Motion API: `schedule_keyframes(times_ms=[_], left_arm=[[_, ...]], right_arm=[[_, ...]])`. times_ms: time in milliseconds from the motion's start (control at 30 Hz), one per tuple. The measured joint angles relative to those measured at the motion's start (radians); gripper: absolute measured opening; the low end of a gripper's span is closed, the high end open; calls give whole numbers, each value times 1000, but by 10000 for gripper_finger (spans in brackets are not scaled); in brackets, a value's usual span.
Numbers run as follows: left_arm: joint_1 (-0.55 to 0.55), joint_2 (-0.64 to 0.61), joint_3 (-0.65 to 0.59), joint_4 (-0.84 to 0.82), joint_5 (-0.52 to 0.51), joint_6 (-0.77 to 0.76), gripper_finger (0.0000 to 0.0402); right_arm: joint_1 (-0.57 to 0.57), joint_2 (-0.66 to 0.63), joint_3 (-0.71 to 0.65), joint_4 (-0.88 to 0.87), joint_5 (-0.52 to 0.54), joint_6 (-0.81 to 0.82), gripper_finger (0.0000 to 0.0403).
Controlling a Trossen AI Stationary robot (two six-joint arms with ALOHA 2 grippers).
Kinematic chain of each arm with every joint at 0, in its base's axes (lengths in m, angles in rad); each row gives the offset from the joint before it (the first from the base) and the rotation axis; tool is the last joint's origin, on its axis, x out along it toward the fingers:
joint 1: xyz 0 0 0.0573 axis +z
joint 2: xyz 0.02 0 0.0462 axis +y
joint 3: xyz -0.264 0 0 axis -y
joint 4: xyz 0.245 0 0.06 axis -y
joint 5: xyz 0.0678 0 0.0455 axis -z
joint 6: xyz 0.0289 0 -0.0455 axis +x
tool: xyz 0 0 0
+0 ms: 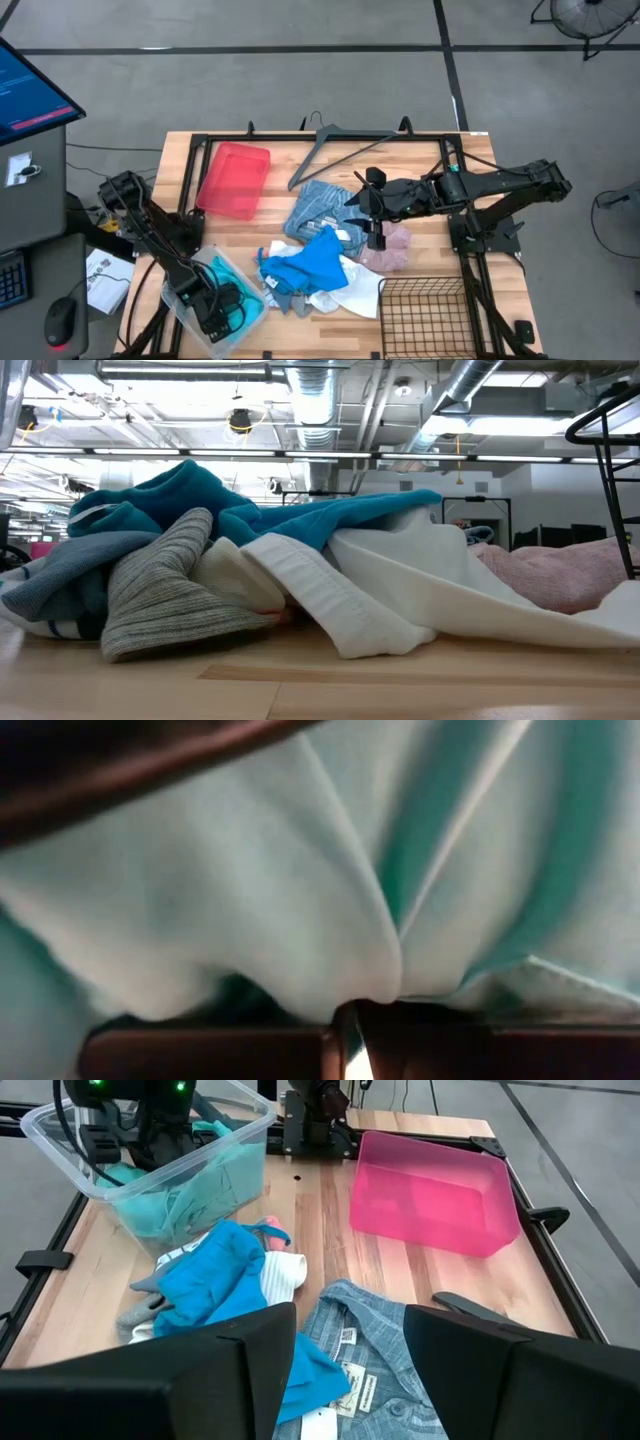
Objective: Pick & Place Cloths
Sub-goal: Put the light blue shorts into the transparent bin, then put the blue striped polo shirt into the black wire basket
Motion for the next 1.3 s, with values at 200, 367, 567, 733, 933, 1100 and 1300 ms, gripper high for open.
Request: schedule_keyframes(times_ms=[200,367,567,733,933,1100,1300], left_arm=[[1,-201,-3,-12,3,-37,77],[2,-351,-2,11,-13,-42,131],[2,-528,-1,23,-65,-61,155],[16,-687,0,149,-236,-42,144],[52,-840,2,368,-607,307,122],[131,-866,2,494,-902,883,121],[304,-799,3,511,-794,1147,161]], right_arm=[[-3,0,0,5,0,-7,186],[-4,0,0,5,0,-18,186],[-4,0,0,4,0,-18,186],[-3,0,0,-7,-1,10,186],[-2,0,0,-59,-4,69,186],[14,0,0,-74,-4,98,186],[43,0,0,-74,-5,98,186]])
